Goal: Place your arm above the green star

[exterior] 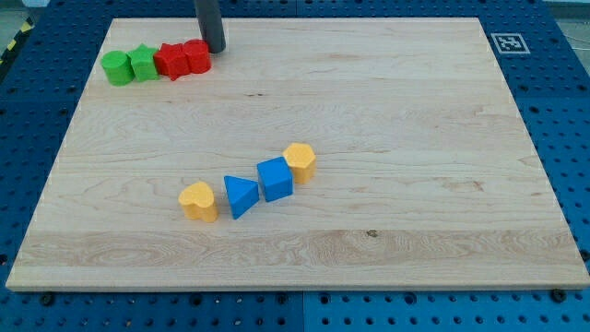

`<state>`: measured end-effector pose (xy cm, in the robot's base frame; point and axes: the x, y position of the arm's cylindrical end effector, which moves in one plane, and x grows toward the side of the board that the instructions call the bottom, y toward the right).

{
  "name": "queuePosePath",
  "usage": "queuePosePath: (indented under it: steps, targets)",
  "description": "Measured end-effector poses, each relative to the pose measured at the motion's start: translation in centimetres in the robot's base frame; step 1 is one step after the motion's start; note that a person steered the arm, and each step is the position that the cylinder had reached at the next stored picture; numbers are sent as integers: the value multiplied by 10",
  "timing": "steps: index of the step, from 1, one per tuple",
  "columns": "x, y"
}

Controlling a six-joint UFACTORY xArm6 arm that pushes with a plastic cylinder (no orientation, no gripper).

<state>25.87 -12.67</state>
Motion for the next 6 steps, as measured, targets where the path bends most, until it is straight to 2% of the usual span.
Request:
queuePosePath:
  steps: [3, 6]
  targets:
    - [-35, -3]
    - [-38, -94]
